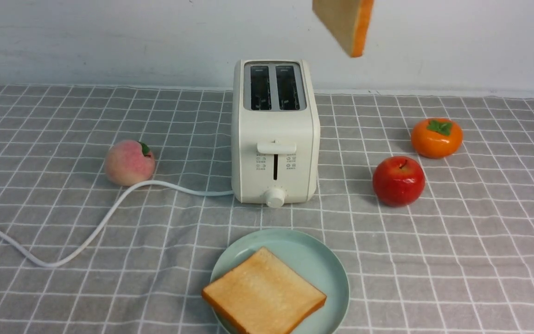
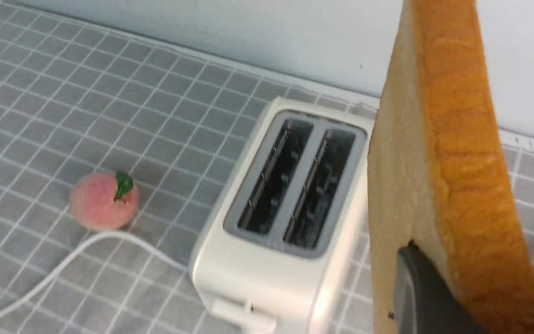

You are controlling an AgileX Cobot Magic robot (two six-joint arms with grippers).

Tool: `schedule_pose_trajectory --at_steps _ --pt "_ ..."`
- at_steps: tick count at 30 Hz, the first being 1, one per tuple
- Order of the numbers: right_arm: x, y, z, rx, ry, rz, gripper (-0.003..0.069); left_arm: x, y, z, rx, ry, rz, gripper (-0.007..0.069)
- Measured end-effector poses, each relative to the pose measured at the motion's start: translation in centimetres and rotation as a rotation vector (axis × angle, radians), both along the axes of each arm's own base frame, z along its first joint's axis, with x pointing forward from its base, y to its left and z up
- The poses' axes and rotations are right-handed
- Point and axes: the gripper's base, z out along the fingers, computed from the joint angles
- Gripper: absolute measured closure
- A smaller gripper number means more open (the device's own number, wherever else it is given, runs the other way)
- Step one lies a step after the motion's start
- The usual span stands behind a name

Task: Take toasted bread from bread machine on grey coffee table place on plate.
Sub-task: 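Place the held slice of bread on top of the slice on the plate with the right gripper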

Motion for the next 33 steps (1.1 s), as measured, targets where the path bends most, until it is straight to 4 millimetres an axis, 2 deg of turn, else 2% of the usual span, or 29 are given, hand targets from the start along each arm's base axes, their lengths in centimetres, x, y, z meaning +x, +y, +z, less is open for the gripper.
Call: schedule_pose_trajectory --at_steps 1,3,7,8,9,10,14,15,20,24,25,28,33 --pt "-0.2 -0.1 0.1 -0.002 0.002 0.0 0.0556 0.0 0.0 0.0 0.0 -0.001 0.0 0.0638" --pt "-1.9 -1.0 1.2 -0.001 0.012 0.009 0.0556 0.1 0.0 0.1 -0.006 -0.013 0.0 0.0638" --pt "-3.0 -0.9 0.3 0.014 0.079 0.067 0.0556 0.4 -0.2 -0.1 -0.019 -0.047 0.001 0.0638" --pt "-3.5 -0.5 -0.6 0.041 0.136 0.102 0.0556 0.6 -0.2 -0.3 -0.023 -0.058 0.001 0.0638" --pt "-3.7 0.0 -2.3 0.055 0.218 0.135 0.0556 0.7 -0.3 -0.4 -0.027 -0.066 0.002 0.0638" --pt "-3.9 0.1 -2.5 0.067 0.231 0.147 0.0556 0.7 -0.3 -0.5 -0.027 -0.067 0.002 0.0638" --pt "-4.8 2.1 -10.8 0.102 0.543 0.353 0.0556 0.9 -0.4 -1.0 -0.035 -0.072 0.001 0.0638" --pt "-4.9 2.5 -12.2 0.13 0.592 0.389 0.0556 0.9 -0.4 -1.2 -0.035 -0.068 0.001 0.0638" --pt "-4.5 4.0 -18.3 0.259 0.682 0.465 0.0556 0.9 -0.5 -1.3 -0.038 -0.061 0.0 0.0638" --pt "-3.6 4.8 -21.7 0.323 0.693 0.458 0.0556 0.9 -0.5 -1.3 -0.042 -0.057 -0.001 0.0638" --pt "-3.5 4.8 -21.8 0.324 0.693 0.459 0.0556 0.9 -0.5 -1.3 -0.042 -0.055 -0.001 0.0638" --pt "-2.7 5.2 -23.9 0.331 0.73 0.44 0.0556 0.8 -0.6 -1.4 -0.055 -0.041 -0.005 0.0638" --pt "-2.1 5.4 -25.6 0.317 0.763 0.419 0.0556 0.8 -0.6 -1.4 -0.06 -0.035 -0.006 0.0638"
